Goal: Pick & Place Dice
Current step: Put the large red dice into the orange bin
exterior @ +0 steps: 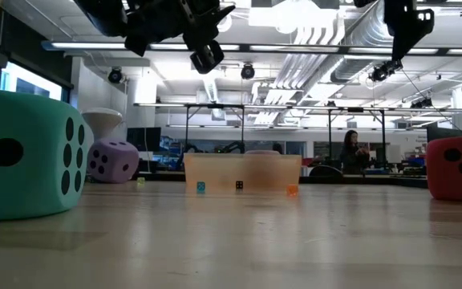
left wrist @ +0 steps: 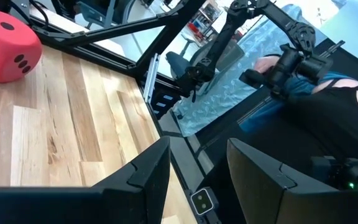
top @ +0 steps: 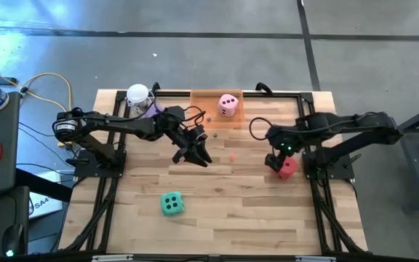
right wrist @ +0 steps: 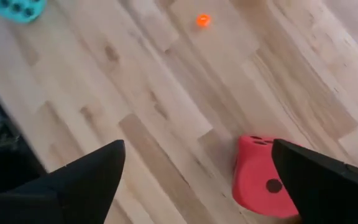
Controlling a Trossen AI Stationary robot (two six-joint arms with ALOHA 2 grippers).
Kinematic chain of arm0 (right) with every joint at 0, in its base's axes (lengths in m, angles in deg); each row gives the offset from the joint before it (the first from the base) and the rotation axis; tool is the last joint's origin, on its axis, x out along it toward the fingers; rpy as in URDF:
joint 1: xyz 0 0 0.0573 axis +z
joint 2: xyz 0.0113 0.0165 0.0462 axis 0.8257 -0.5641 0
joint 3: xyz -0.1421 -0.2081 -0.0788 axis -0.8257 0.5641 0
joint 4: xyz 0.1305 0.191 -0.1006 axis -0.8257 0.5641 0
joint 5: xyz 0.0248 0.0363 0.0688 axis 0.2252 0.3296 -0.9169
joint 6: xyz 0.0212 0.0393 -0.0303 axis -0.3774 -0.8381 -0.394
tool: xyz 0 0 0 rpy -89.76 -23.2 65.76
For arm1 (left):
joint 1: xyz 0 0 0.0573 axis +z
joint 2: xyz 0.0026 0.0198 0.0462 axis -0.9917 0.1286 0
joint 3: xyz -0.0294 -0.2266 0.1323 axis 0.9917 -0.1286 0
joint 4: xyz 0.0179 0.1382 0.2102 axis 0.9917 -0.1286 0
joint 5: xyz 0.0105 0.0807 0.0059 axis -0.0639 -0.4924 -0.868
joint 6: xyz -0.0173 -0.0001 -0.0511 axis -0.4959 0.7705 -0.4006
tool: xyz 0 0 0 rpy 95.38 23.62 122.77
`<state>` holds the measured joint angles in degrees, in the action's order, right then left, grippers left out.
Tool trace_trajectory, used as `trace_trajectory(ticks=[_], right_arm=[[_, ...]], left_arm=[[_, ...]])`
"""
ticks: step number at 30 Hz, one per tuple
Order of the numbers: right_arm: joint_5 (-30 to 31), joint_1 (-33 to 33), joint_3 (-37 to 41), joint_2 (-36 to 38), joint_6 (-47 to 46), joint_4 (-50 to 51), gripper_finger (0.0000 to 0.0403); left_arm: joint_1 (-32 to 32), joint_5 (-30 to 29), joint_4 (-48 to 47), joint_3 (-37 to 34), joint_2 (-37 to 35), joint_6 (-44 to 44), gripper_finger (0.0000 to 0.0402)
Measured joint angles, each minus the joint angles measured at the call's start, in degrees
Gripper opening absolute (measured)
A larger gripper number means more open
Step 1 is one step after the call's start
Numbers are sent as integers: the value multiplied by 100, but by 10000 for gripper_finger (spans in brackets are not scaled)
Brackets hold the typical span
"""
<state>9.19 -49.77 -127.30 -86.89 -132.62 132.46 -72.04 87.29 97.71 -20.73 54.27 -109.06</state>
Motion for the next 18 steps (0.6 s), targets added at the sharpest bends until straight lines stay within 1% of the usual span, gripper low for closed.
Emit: trace_trajectory(ticks=[2, 7, 10, 15, 18], right_arm=[[117, -17, 0, -135, -164, 55, 393], [195, -161, 0, -452, -182, 350, 397], [414, -223, 0, -575, -194, 622, 399], [632, -266, 4, -590, -404, 1079, 398], [588, -251, 4, -426, -603, 1287, 398]], left_arm=[[0, -2, 1, 0, 0, 0, 155], [-10, -17, 1, 0, 0, 0, 155], [-28, -16, 1, 0, 0, 0, 155], [-39, -15, -1, 0, 0, 0, 155], [-39, -15, -1, 0, 0, 2, 155]])
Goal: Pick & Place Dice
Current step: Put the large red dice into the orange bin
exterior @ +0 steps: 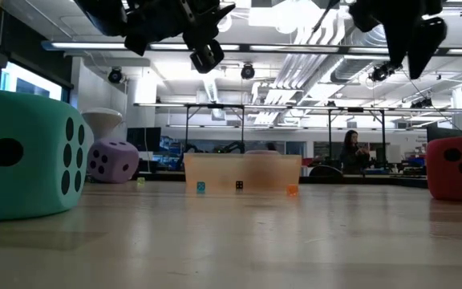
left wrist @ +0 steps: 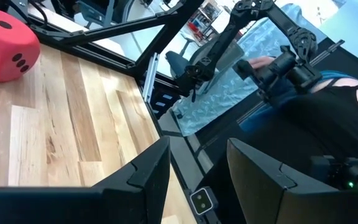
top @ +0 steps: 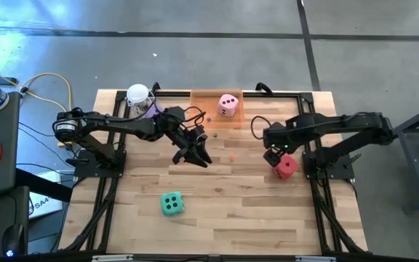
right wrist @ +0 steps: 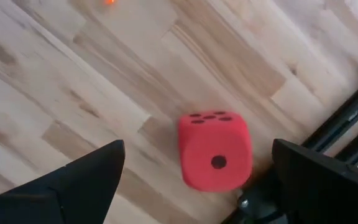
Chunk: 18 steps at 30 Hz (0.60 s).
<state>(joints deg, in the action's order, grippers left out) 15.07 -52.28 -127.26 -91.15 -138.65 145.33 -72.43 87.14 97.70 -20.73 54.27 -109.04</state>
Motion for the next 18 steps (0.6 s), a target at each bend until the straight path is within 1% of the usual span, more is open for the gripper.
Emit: trace_trajectory(ticks=[3, 5, 7, 11, 18], right_arm=[[-144, 0, 0, 209, -354, 535, 398], [-198, 0, 28, 410, -549, 529, 398], [-294, 0, 90, 780, -656, 456, 398], [-446, 13, 259, 1357, -1207, 561, 398], [-369, 272, 1015, 1990, -1323, -161, 398]], left_arm=[[0, -10, -2, 0, 0, 62, 155], [0, -24, 0, 0, 0, 85, 155], [0, -24, -2, 0, 0, 87, 155], [2, -26, -42, -2, 0, 127, 155], [133, 22, -55, -2, 0, 159, 155]])
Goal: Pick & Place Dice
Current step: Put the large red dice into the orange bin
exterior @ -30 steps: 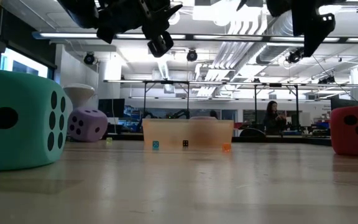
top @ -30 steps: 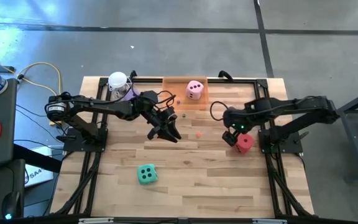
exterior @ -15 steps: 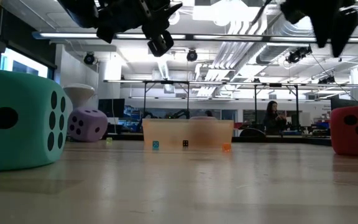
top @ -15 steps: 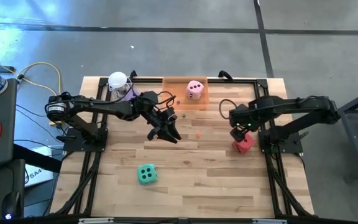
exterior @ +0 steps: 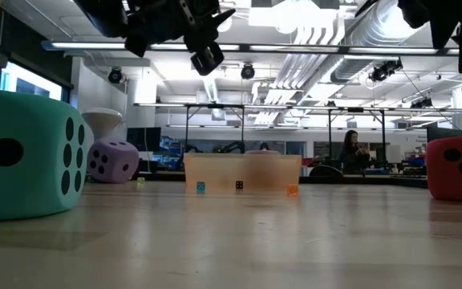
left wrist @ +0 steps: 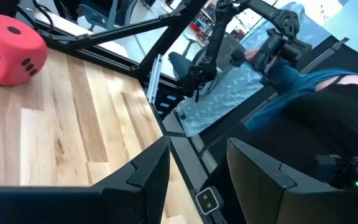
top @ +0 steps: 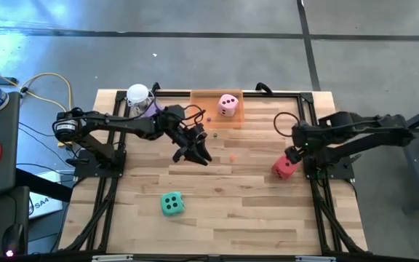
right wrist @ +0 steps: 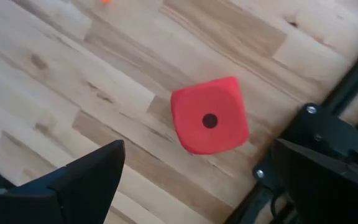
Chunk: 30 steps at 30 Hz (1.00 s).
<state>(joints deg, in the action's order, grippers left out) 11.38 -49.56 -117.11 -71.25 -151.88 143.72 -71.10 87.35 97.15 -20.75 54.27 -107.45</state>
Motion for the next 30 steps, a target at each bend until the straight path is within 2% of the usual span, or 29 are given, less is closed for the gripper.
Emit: trace_trajectory(ticks=[5, 13, 20, 30], right_arm=[[-277, 235, 512, -11, 216, -649, 398], [139, 281, 1241, -404, 808, -714, 398], [-87, 281, 1891, -676, 1266, -1495, 398], [165, 279, 1971, -1063, 1690, -1678, 398]], left_arm=[[50, 0, -4, 0, 0, 0, 155], [50, -134, -26, 0, 0, 35, 155], [50, -275, -28, 0, 0, 35, 155], [50, -345, -28, 0, 0, 35, 155]])
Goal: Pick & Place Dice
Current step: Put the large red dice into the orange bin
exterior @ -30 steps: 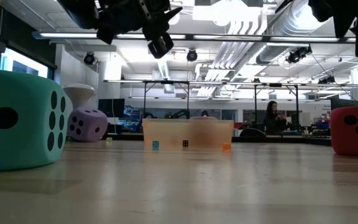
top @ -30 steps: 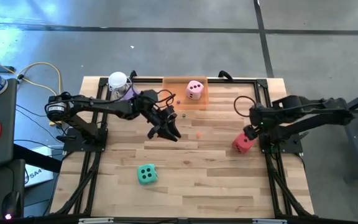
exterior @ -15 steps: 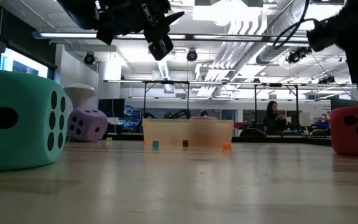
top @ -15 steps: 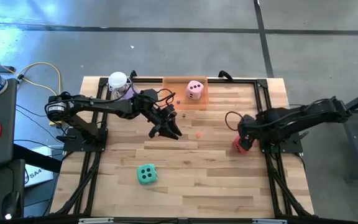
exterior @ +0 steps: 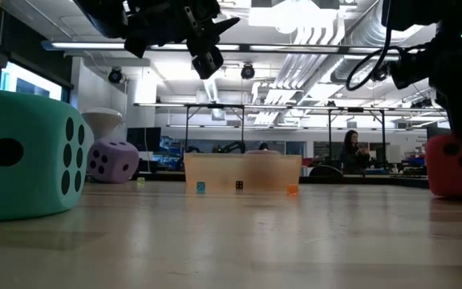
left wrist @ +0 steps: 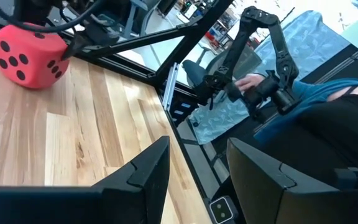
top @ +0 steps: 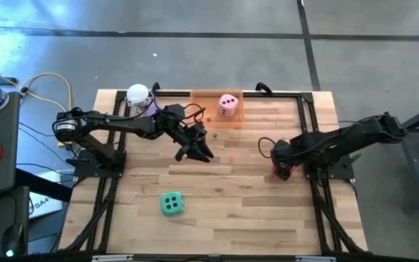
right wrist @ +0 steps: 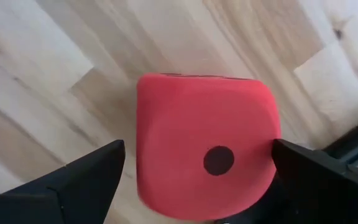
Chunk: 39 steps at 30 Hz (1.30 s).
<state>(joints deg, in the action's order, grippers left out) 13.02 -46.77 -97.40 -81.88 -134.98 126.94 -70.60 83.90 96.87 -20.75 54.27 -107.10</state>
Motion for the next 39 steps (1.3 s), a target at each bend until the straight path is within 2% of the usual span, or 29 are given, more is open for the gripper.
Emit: trace_trajectory(ticks=[13, 32, 39], right_arm=[[227, -2, 0, -351, 104, 60, 398], [-57, 0, -2, -349, -203, 49, 398], [-140, 10, -15, -331, -174, -458, 398]], left_arm=[[0, 2, 2, 0, 0, -55, 155], [0, -223, 4, 0, 0, -92, 155], [-34, -227, 4, 0, 0, -92, 155]])
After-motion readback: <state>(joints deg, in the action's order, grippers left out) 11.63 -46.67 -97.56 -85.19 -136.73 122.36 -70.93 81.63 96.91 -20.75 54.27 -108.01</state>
